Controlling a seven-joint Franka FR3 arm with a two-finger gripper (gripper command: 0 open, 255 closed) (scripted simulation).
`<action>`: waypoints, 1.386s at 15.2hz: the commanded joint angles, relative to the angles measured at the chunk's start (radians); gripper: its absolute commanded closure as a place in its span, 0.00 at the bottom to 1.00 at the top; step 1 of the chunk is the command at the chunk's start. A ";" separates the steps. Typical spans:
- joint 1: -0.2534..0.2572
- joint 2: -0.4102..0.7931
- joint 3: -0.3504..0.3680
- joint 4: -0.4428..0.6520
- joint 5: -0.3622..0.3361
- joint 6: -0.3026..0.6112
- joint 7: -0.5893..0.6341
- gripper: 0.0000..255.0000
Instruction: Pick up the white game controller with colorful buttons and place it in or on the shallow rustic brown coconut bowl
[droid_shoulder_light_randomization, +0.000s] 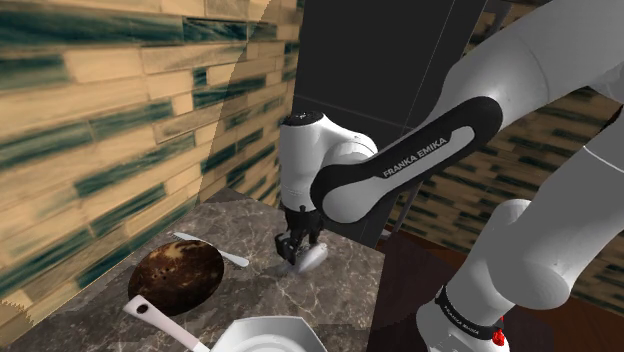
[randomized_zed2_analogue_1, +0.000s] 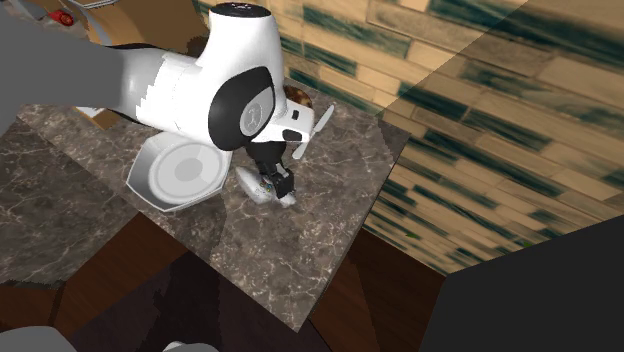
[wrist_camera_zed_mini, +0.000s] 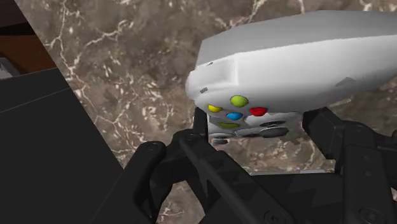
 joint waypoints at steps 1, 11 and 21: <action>0.003 -0.023 -0.002 0.012 0.011 -0.034 -0.008 1.00; 0.008 0.023 0.018 0.168 -0.007 -0.147 0.035 1.00; 0.082 0.414 0.058 0.627 -0.182 -0.263 0.238 1.00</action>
